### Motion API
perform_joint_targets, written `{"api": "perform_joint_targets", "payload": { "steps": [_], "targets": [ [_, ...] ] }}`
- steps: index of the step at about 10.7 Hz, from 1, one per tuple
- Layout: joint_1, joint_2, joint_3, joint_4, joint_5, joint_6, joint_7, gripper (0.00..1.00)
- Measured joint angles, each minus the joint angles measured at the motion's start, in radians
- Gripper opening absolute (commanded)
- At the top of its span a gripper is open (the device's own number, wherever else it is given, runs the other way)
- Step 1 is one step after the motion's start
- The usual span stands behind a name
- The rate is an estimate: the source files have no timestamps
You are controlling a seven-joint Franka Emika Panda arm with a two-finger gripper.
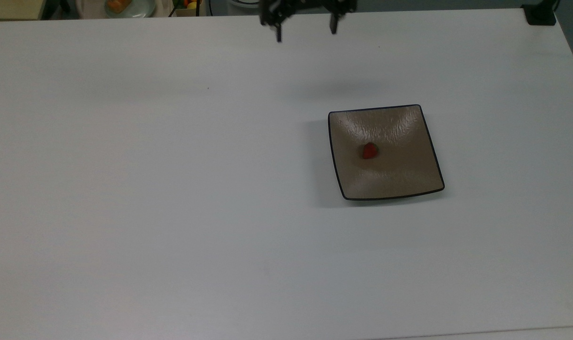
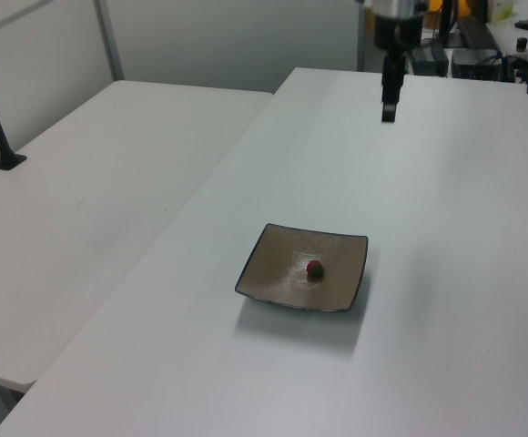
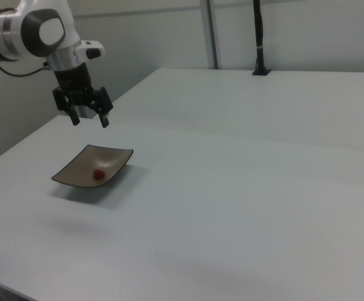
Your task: Strawberries on a ceramic plate
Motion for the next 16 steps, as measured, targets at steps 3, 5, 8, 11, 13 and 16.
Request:
{"api": "perform_joint_targets", "payload": {
  "steps": [3, 5, 8, 11, 13, 16],
  "targets": [
    [0.000, -0.046, -0.068, 0.000, 0.000, -0.039, 0.030, 1.00],
    [0.000, -0.047, -0.085, -0.003, 0.000, -0.047, 0.030, 1.00],
    [0.001, -0.045, -0.086, -0.007, 0.000, -0.037, 0.027, 1.00],
    [0.002, -0.040, -0.112, -0.010, 0.083, 0.018, -0.079, 1.00],
    [0.001, -0.040, -0.133, -0.009, 0.100, 0.018, -0.100, 1.00],
    [0.008, -0.040, -0.132, -0.010, 0.054, 0.000, -0.101, 1.00]
  ]
}}
